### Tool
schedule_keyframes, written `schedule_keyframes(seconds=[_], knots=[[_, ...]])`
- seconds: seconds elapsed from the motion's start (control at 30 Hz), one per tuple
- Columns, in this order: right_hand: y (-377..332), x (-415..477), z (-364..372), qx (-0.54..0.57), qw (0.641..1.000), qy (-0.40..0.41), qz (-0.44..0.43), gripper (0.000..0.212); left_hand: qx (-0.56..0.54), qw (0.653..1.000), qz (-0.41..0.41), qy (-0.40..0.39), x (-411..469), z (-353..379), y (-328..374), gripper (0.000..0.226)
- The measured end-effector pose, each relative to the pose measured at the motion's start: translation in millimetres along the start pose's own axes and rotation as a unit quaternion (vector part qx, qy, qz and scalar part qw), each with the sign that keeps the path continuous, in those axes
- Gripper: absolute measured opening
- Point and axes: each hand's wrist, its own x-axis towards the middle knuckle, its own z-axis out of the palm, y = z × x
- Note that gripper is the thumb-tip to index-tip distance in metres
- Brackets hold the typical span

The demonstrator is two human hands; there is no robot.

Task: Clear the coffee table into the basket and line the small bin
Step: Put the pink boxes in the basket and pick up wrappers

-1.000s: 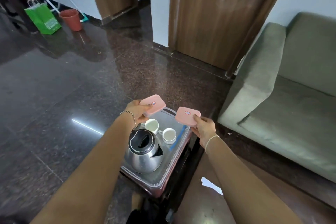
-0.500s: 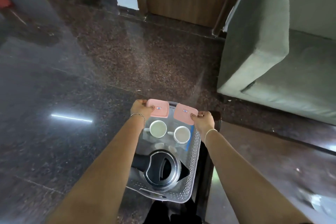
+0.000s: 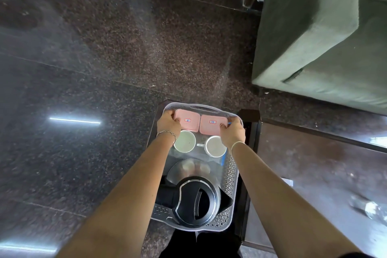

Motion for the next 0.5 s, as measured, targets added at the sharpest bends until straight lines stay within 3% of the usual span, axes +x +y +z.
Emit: schedule_keyframes(seconds=[0.23, 0.5], knots=[[1.9, -0.4, 2.5, 0.004, 1.0, 0.023, -0.014, 0.034, 0.057, 0.998, 0.023, 0.0, 1.1, 1.8, -3.4, 0.041], [4.5, -1.3, 3.7, -0.009, 0.997, 0.059, -0.041, 0.025, 0.117, 0.991, 0.051, 0.032, 4.2, 6.7, -4.0, 0.045]])
